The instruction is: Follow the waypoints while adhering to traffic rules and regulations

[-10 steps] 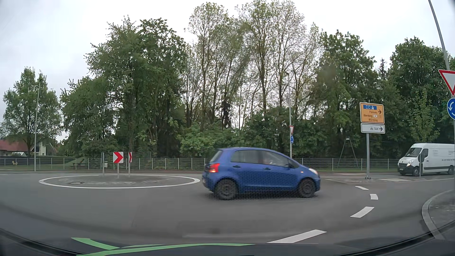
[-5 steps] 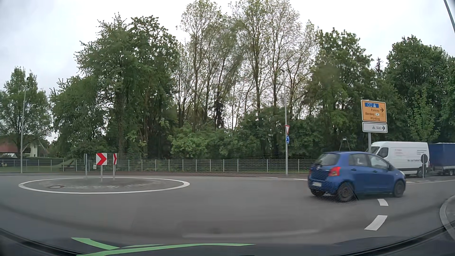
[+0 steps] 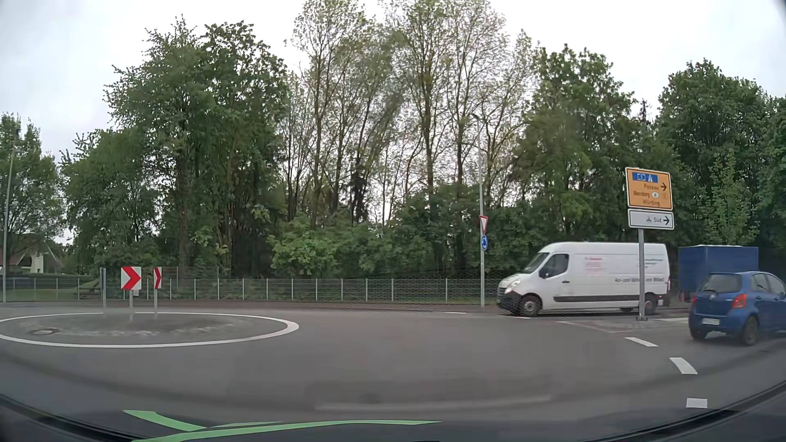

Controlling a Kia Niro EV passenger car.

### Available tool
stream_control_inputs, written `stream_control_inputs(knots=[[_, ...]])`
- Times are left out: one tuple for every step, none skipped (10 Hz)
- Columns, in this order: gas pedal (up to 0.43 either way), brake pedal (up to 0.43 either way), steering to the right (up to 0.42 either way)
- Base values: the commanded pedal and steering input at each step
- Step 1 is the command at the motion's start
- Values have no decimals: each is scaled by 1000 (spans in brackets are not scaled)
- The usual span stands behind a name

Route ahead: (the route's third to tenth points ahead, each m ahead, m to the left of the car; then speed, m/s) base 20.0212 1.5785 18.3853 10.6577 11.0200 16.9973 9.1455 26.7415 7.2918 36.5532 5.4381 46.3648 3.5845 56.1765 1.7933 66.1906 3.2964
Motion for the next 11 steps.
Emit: stream_control_inputs(knots=[[268,0,110],[268,0,110],[260,0,110],[260,0,110],[209,0,109],[189,0,108],[177,0,106],[157,0,101],[157,0,93],[157,0,83],[157,0,71]])
